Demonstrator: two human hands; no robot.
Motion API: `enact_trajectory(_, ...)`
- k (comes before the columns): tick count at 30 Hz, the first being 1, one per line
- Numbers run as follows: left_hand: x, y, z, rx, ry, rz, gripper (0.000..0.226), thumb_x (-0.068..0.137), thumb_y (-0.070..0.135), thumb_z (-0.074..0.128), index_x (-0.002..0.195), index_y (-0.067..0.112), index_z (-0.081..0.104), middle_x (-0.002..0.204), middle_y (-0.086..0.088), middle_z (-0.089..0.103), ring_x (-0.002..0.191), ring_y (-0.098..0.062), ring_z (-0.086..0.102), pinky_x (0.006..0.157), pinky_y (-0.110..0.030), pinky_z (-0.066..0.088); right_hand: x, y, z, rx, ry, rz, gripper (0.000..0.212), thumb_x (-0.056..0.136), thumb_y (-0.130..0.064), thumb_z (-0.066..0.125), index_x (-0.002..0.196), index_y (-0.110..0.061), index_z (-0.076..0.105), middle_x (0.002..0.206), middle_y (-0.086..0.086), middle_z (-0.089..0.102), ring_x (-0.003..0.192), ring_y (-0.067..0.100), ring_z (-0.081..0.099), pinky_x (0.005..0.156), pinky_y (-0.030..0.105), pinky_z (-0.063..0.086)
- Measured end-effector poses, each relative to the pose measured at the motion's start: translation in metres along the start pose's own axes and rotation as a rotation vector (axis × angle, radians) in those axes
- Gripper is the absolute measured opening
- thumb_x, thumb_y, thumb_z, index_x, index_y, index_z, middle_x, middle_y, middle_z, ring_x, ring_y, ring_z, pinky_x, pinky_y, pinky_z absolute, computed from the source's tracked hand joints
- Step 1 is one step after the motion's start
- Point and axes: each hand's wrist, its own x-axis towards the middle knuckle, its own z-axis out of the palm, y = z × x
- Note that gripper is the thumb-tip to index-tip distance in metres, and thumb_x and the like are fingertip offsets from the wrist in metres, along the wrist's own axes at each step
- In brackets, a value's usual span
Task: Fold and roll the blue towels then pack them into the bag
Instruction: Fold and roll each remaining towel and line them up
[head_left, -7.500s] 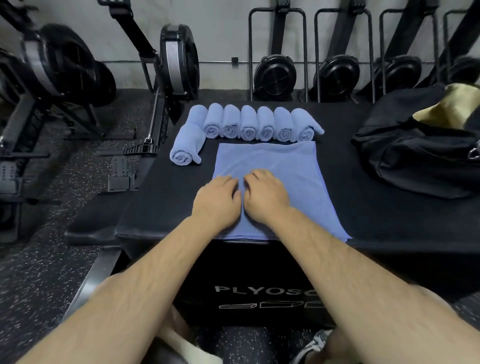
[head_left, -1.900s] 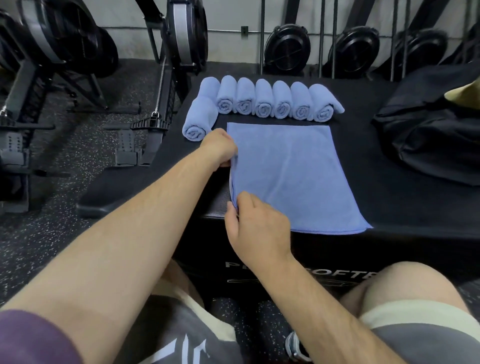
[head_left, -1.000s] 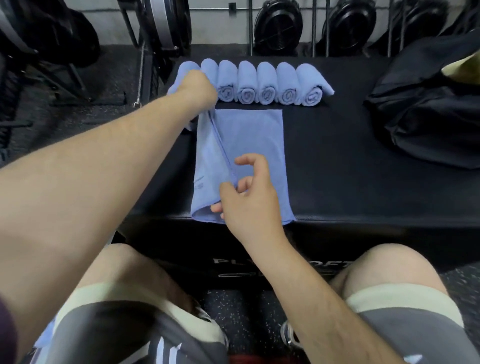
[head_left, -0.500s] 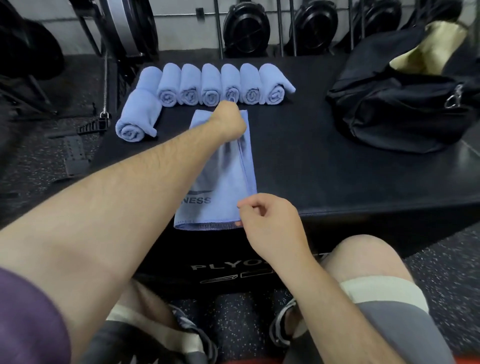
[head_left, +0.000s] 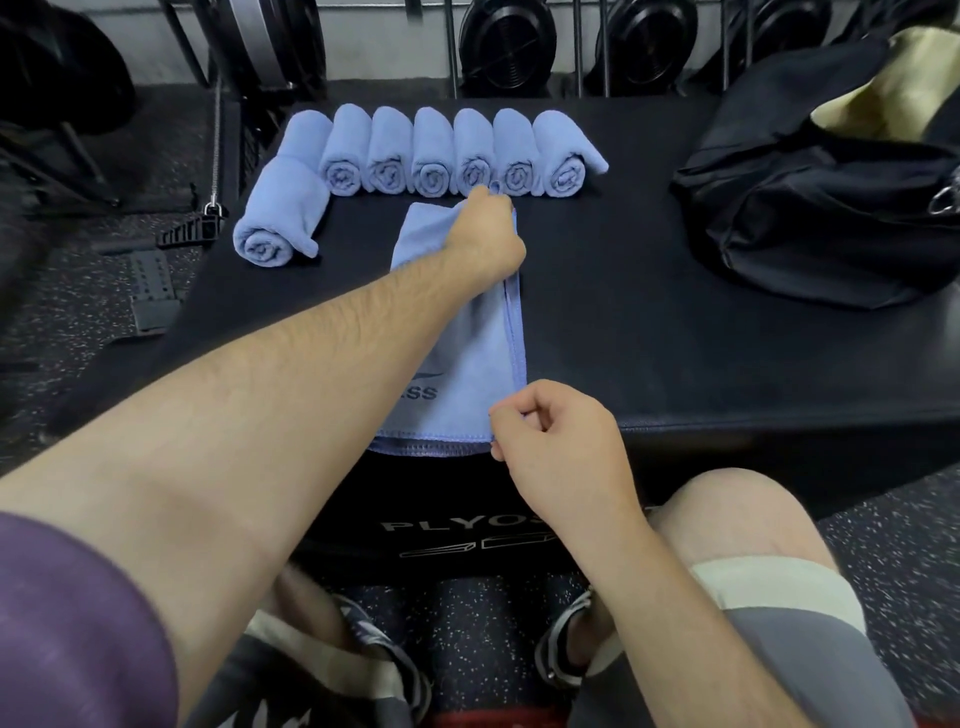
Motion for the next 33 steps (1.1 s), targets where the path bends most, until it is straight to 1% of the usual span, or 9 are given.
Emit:
enact_trajectory(4,-0.008,-0.002,0.006,-0.098,-0.043,0.097,0.043,0.104,0.022,0.046,0.145,0.014,0.05,0.138,-0.003,0.058,0.127,-0.019,0.054,0.098,-0.021,0.037,-0.003,-0.004,-0.002,-0.037,-0.016,0.005,0.015,0.082,-0.022,0.057,0.07,-0.015,0.063,0.07,0.009,0.066,0.058,0.02,0.052,0.058,0.033,0.051)
enact_trajectory(9,-0.002,-0.027,0.0,0.107,0.037,0.123,0.035,0.098,0.018,0.041,0.126,0.019,0.063,0.124,-0.003,0.064,0.121,-0.029,0.055,0.099,-0.042,0.041,-0.002,-0.003,-0.001,-0.299,0.04,-0.087,0.017,0.085,-0.034,0.057,0.072,-0.021,0.057,0.06,-0.003,0.054,0.06,0.014,0.05,0.061,0.034,0.049)
enact_trajectory(14,-0.006,-0.036,0.006,0.214,-0.179,0.118,0.042,0.105,0.034,0.039,0.145,0.03,0.05,0.155,0.003,0.046,0.154,-0.028,0.02,0.121,-0.06,0.015,0.011,0.008,0.025,-0.598,0.2,-0.486,0.022,0.09,-0.03,0.056,0.104,-0.019,0.069,0.107,0.0,0.057,0.103,0.026,0.051,0.086,0.042,0.044)
enact_trajectory(18,0.0,-0.04,-0.004,0.183,0.005,0.18,0.038,0.1,0.03,0.042,0.134,0.021,0.058,0.138,-0.002,0.055,0.132,-0.028,0.046,0.105,-0.046,0.04,0.018,0.023,0.041,-0.699,0.105,-0.484,0.049,0.099,-0.041,0.041,0.136,-0.016,0.061,0.15,0.01,0.05,0.142,0.032,0.041,0.112,0.048,0.038)
enact_trajectory(20,0.006,-0.043,-0.01,0.189,0.096,0.04,0.036,0.103,0.025,0.037,0.131,0.017,0.057,0.136,-0.006,0.056,0.125,-0.03,0.049,0.098,-0.044,0.039,0.018,0.026,0.041,-0.711,0.098,-0.476,0.052,0.1,-0.042,0.037,0.141,-0.016,0.058,0.155,0.009,0.047,0.146,0.031,0.038,0.113,0.048,0.038)
enact_trajectory(22,0.011,-0.049,-0.013,0.198,0.03,-0.077,0.037,0.104,0.025,0.035,0.133,0.018,0.056,0.137,-0.007,0.056,0.126,-0.031,0.05,0.099,-0.044,0.039,0.018,0.025,0.04,-0.72,0.1,-0.475,0.052,0.099,-0.041,0.037,0.14,-0.017,0.059,0.154,0.009,0.047,0.145,0.03,0.039,0.111,0.048,0.04)
enact_trajectory(25,0.013,-0.057,-0.009,0.25,-0.084,-0.04,0.041,0.103,0.033,0.032,0.134,0.021,0.056,0.14,-0.004,0.055,0.13,-0.032,0.046,0.096,-0.044,0.037,0.019,0.022,0.042,-0.731,0.121,-0.465,0.053,0.097,-0.038,0.036,0.137,-0.015,0.062,0.152,0.01,0.05,0.144,0.031,0.041,0.11,0.049,0.043)
enact_trajectory(28,0.013,-0.064,-0.006,0.252,-0.103,-0.045,0.032,0.101,0.035,0.03,0.116,0.019,0.053,0.132,-0.005,0.056,0.127,-0.029,0.043,0.086,-0.042,0.033,0.018,0.022,0.045,-0.73,0.128,-0.468,0.053,0.096,-0.035,0.035,0.136,-0.014,0.063,0.152,0.012,0.05,0.144,0.032,0.041,0.11,0.05,0.043)
enact_trajectory(33,0.011,-0.059,-0.007,0.345,-0.104,-0.069,0.044,0.103,0.033,0.028,0.133,0.011,0.051,0.139,-0.012,0.049,0.131,-0.034,0.04,0.106,-0.044,0.032,0.026,0.024,0.034,-0.692,0.112,-0.462,0.051,0.091,-0.029,0.034,0.133,-0.018,0.063,0.154,0.004,0.048,0.15,0.028,0.033,0.116,0.05,0.036)
